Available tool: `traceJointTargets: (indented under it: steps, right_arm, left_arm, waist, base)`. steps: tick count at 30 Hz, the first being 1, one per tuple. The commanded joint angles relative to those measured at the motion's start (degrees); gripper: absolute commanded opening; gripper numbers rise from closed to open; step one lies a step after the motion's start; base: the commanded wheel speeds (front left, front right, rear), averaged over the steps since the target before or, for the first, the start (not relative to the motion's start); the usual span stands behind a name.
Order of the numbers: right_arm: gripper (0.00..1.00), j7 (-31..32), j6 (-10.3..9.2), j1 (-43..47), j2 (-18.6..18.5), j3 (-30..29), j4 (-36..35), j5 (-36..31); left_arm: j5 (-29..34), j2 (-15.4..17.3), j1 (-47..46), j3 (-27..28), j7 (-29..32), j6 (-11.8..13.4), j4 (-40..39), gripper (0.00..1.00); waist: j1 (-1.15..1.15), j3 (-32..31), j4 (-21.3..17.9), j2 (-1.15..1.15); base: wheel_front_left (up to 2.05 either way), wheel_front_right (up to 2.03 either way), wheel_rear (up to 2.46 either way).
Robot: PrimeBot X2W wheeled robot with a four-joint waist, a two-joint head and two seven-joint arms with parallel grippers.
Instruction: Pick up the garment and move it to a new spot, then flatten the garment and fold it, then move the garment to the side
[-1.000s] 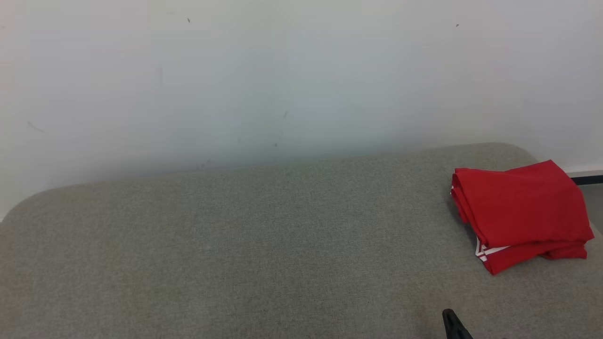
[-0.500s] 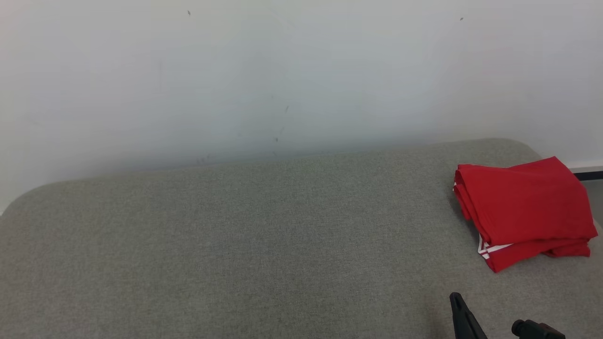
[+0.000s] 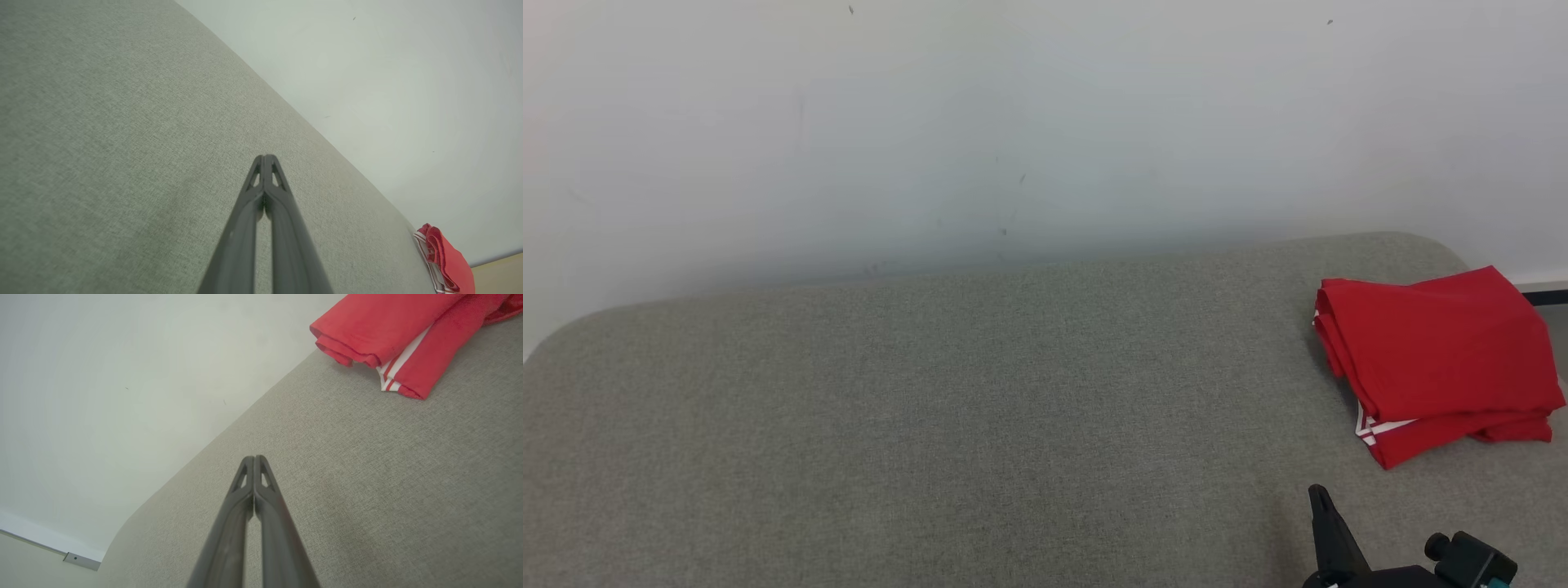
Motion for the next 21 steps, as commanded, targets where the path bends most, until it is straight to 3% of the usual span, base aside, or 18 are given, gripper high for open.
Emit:
traceJointTargets:
  steps: [1,21]
  right_arm:
    - [0.0,0.53,0.0,-2.0,0.26,-0.48,-0.03,2.74]
    - [0.0,3.74,0.01,-6.37,1.29,-2.33,2.95,17.48]
  left_arm:
    - [-2.73,0.15,-1.84,0.7,0.69,-0.39,-0.27,0.0]
    - [-16.99,0.17,-4.54,3.54,4.83,-1.53,1.42,0.0]
  waist:
    - [-0.01,0.15,0.04,0.0]
    - [-0.01,1.46,0.37,0.0]
  base:
    - [0.0,0.0,0.0]
    - [0.0,0.0,0.0]
